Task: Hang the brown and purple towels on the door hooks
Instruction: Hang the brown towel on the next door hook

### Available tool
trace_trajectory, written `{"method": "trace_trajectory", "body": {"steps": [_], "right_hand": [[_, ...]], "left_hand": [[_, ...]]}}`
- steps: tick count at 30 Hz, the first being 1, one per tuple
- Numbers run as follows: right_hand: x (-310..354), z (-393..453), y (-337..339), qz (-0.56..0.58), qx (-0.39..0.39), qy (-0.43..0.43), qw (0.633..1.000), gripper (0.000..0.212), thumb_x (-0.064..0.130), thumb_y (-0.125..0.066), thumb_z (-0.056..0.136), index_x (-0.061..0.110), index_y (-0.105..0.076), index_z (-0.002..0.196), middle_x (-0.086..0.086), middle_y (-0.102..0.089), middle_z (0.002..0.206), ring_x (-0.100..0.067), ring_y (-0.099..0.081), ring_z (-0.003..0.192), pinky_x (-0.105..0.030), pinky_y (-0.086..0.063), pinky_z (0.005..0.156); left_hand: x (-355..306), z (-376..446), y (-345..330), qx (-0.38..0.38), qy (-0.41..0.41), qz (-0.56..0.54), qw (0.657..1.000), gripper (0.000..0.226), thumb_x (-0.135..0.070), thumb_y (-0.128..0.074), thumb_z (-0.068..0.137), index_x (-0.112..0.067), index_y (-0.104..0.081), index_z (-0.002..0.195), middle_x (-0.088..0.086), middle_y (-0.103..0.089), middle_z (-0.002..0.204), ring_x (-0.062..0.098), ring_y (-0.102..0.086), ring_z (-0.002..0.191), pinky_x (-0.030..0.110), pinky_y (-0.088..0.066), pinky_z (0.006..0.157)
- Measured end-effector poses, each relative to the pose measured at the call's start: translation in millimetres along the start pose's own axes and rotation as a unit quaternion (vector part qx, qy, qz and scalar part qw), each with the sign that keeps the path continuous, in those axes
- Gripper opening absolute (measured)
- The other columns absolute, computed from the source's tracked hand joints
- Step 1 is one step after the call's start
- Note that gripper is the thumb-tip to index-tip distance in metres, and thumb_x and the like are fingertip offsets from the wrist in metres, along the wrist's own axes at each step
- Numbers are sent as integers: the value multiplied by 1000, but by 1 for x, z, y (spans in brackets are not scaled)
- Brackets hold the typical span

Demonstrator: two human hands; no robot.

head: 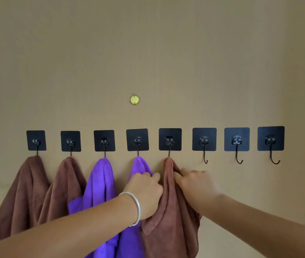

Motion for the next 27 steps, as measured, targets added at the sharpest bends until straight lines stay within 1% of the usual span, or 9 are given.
{"method": "trace_trajectory", "body": {"steps": [3,6,10,13,15,17,21,24,27], "right_hand": [[4,-4,-1,-8,-5,-1,1000,30,16,-45,94,16,-45,124,-10,-48,116,-31,-55,93,-38,-40,70],[14,-3,-3,-4,9,-13,1000,29,10,-38,94,10,-42,123,-11,-53,118,-32,-58,99,-37,-38,71],[15,-13,1,4,41,-20,999,34,11,-44,93,9,-39,127,-9,-60,115,-31,-61,99,-35,-33,71],[6,-28,19,20,48,-49,997,24,9,-45,91,16,-48,114,-6,-62,108,-30,-61,96,-35,-33,71],[-3,-39,32,31,42,-71,996,22,9,-44,90,20,-50,108,-2,-61,102,-27,-61,92,-33,-34,66],[-14,-53,43,45,24,-98,994,19,15,-45,91,24,-51,107,1,-61,100,-25,-61,90,-31,-34,63],[-40,-82,60,24,-28,-165,986,28,39,-44,93,30,-54,117,6,-61,102,-20,-57,88,-32,-40,66],[-63,-109,68,-7,-41,-220,975,36,47,-44,91,32,-51,122,7,-59,113,-20,-54,100,-34,-42,80],[-87,-142,75,-39,-23,-283,958,48,53,-43,89,33,-40,133,6,-48,133,-21,-43,123,-38,-35,99]], "left_hand": [[-7,-4,-7,34,-22,60,997,28,-23,-41,91,-14,-61,108,13,-53,104,30,-48,84,40,-30,62],[-13,-8,-11,70,-35,110,991,31,-26,-42,92,-13,-60,113,14,-53,105,30,-49,87,40,-31,64],[-3,-14,0,89,-14,51,995,38,-41,-49,90,-11,-60,111,12,-52,108,32,-51,95,38,-31,68],[11,-19,15,121,18,22,992,29,-37,-54,92,-14,-59,109,7,-55,113,31,-56,102,35,-33,66],[16,-20,32,95,30,31,995,12,-25,-52,95,-18,-59,101,3,-59,110,29,-60,98,32,-33,59],[14,-15,54,31,56,45,997,12,-18,-46,96,-21,-58,97,1,-58,105,27,-59,92,30,-27,54],[-15,3,89,-148,49,-3,988,22,-38,-40,96,-26,-58,103,-4,-51,101,21,-54,91,32,-30,62],[-51,18,98,-207,-3,-84,975,48,-59,-32,92,-27,-45,126,-4,-48,118,21,-49,104,35,-33,74],[-87,37,104,-196,-48,-143,969,72,-66,-30,90,-24,-18,147,0,-28,147,22,-32,132,40,-32,100]]}}
Point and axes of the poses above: each hand's wrist, its own z-axis towards the middle knuckle, its own y-axis out of the back of the hand, x = y × z, the point moved 1 cm from there along z, towards the middle knuckle
